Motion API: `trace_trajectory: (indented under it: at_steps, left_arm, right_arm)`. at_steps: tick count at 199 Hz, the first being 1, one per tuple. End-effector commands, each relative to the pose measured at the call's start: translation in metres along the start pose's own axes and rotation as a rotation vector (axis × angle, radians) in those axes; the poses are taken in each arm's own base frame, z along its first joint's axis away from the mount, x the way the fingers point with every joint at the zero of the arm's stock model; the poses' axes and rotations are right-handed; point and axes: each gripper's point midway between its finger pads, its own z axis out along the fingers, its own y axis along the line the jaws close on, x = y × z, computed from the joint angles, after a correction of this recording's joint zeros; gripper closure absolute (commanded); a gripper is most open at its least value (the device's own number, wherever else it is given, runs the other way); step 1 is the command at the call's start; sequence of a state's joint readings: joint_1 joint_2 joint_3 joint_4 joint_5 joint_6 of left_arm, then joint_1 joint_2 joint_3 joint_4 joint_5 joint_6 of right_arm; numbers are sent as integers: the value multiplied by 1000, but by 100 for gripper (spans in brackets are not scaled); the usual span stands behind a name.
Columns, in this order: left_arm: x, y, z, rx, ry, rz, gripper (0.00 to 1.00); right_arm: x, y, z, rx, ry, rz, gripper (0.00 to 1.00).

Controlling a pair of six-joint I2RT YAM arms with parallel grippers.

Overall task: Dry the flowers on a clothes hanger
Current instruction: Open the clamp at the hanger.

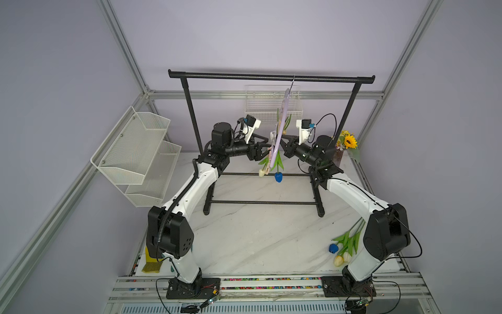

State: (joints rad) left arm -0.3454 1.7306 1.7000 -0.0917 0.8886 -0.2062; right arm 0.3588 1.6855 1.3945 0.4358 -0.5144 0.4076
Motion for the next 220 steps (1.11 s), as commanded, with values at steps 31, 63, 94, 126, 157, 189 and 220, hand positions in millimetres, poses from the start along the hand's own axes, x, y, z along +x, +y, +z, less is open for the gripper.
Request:
trace_trajectory:
  at_steps: [31,63,94,126,157,189,220]
  left_arm:
    - [-26,-16,-14,25,-83,84,25]
    - [-29,-22,-25,11,-114,95,16]
    - [-30,-19,-39,-3,-154,81,15]
    - [-34,-14,-44,-31,-177,70,16]
    - [-41,-4,-46,-74,-213,57,28]
    - [-43,8,-36,-92,-198,42,38]
    - [-39,11,-21,-112,-164,55,37]
  right_arm:
    - [-9,13,9,-65,-19,4,100]
    - [-8,12,12,-70,-16,6,100]
    - [-6,13,14,-75,-13,10,100]
    - [-7,14,15,-84,-9,12,100]
    - [-8,16,15,-90,-5,11,100]
    - [-8,17,15,-100,0,20,100]
    - [-7,18,15,-105,2,24,100]
